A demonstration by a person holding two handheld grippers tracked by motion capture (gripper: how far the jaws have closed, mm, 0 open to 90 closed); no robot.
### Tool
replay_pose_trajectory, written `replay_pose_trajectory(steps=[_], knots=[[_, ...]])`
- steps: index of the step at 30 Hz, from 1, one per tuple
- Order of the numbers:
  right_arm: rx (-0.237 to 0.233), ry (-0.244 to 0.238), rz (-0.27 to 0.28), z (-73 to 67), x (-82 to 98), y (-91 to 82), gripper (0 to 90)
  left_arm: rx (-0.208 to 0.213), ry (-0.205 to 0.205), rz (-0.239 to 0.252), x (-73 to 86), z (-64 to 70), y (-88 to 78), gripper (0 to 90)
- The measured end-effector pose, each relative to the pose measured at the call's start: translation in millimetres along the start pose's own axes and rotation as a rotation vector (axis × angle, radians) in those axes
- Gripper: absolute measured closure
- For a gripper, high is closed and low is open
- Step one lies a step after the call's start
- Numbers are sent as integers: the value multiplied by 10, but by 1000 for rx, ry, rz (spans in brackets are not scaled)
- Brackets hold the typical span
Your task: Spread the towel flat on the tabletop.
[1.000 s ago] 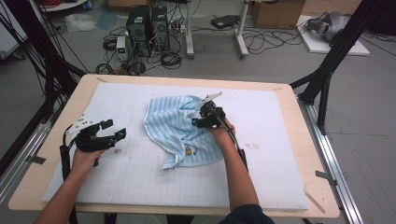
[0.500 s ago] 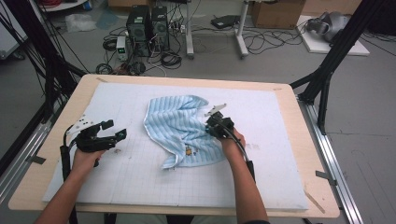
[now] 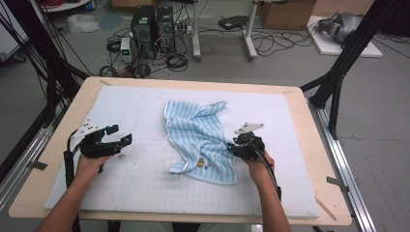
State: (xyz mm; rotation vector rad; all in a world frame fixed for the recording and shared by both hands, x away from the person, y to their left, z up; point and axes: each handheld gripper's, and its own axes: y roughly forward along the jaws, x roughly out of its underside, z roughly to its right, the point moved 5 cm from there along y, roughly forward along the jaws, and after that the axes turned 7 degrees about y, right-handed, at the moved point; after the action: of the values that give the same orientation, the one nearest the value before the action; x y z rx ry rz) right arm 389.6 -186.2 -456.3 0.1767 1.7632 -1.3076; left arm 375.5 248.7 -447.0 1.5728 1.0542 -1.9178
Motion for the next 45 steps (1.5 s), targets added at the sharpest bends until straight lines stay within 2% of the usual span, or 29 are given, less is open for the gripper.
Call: replay_pose_trajectory(steps=[1,3,7,10,11,13,14,16,18,20,23,25,27,28,30,31,32,34,35,36,38,40,44,45], knots=[[1,16,37,37,-70,23,604,1,-1,1,-1,4,1,207],[21,31,67,125,-193,108,597,1,-3,1,0,2,1,208],[123,50,39,301,-355,376,647,1,-2,0,4,3,8,208],[137,64,-2,358,-392,590,670,2,-3,0,5,-1,8,208],[125,66,-17,355,-395,656,669,0,-5,-1,6,-7,3,208],[107,71,-4,305,-417,723,669,-1,-11,3,6,-14,-1,208],[73,86,6,264,-438,743,658,-1,-12,3,7,-16,-2,208],[47,72,8,198,-467,773,652,-1,-12,1,9,-16,-1,208],[-10,68,11,106,-493,814,639,1,-6,0,9,-11,3,208],[-42,46,21,9,-525,844,613,1,-7,1,6,-8,4,208],[-49,42,39,-66,-575,863,569,0,-14,4,7,-16,1,208],[-72,86,44,-76,-597,880,545,2,-13,2,10,-19,3,208],[-82,82,10,-111,-594,940,510,3,-11,1,10,-12,8,210],[-71,65,-6,-137,-588,973,493,6,-10,0,10,-9,10,211],[-50,60,-6,-159,-604,987,502,6,-8,-1,12,-2,18,211],[-49,65,-14,-156,-613,990,523,5,-8,-2,14,0,23,212],[-51,55,-19,-159,-624,991,587,6,-8,-4,15,3,27,212],[-76,9,-24,-201,-649,998,815,9,-7,-4,16,8,34,212],[-77,-17,-30,-234,-663,1008,857,9,-8,-2,17,9,39,212],[-62,-44,-43,-257,-680,1014,869,9,-8,-3,18,8,40,213],[-55,-67,-52,-245,-700,1014,877,12,-12,-4,20,7,42,213],[13,-72,-49,-158,-710,998,880,13,-15,2,15,9,40,213],[159,23,-33,188,-691,922,881,14,-13,-1,17,13,42,213],[213,40,-29,276,-687,889,881,13,-14,-1,17,11,41,213]])
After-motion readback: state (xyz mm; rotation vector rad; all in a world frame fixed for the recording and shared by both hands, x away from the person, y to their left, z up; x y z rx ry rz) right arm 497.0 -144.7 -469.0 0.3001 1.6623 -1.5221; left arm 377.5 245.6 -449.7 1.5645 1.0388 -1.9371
